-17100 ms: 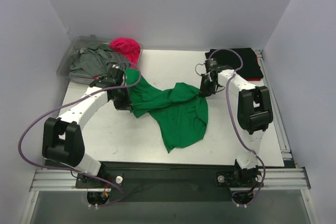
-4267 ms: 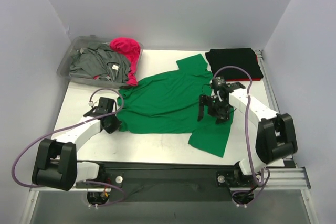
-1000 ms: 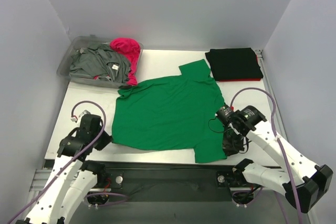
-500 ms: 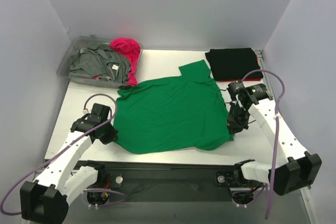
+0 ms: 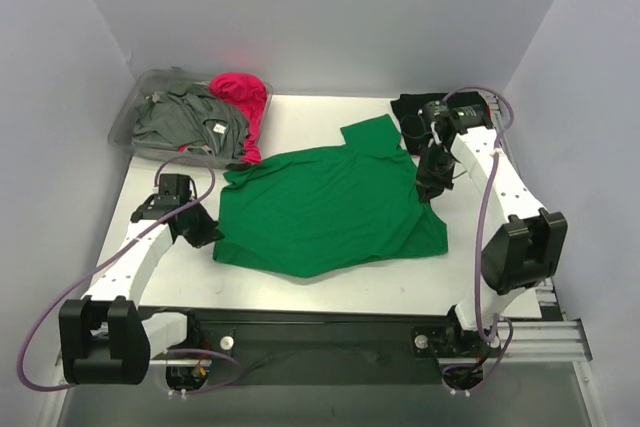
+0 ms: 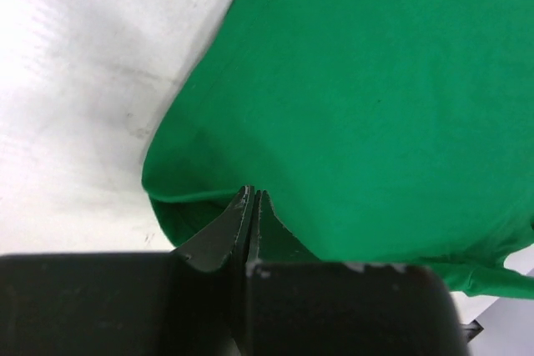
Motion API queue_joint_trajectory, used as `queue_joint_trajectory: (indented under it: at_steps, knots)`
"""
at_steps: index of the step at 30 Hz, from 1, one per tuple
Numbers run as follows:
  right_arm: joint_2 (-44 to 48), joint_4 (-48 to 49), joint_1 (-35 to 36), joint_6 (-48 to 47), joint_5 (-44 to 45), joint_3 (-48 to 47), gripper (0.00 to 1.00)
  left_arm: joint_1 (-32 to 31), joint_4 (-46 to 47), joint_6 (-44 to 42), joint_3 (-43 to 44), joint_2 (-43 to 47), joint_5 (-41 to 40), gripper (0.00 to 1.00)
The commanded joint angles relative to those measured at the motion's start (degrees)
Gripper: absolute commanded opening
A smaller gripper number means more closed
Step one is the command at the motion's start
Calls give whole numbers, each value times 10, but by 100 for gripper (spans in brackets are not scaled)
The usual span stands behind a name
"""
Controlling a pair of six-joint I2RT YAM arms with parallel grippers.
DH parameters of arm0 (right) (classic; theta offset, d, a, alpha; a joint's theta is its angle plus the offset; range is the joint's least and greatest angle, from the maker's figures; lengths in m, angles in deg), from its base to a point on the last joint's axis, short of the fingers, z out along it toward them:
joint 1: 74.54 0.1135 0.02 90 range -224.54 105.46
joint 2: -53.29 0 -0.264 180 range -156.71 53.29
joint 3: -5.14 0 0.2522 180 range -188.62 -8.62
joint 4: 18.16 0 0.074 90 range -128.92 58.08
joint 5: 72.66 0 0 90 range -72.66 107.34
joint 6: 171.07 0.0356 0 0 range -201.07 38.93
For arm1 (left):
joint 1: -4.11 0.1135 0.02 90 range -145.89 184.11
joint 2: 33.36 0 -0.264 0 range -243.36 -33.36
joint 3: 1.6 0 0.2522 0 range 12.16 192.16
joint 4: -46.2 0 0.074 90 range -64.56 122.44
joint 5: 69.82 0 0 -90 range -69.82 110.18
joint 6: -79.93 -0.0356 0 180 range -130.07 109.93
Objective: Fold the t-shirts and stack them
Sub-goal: Grap the side of the flattened tshirt closest away from the robot with both arms, then fold the flattened tshirt in 1/3 of the way
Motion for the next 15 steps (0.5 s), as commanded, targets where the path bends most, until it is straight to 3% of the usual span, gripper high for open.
queue_joint_trajectory:
  at_steps: [1, 8, 15]
  knots:
    - [-46, -18, -8, -15, -4, -61, 0, 13, 57, -20, 38, -30, 31, 0]
    - [-121, -23, -40, -23, -10, -153, 0, 66, 79, -46, 73, -79, 53, 0]
    - [-200, -27, -64, -49, -18, -232, 0, 76, 116, -66, 106, -157, 81, 0]
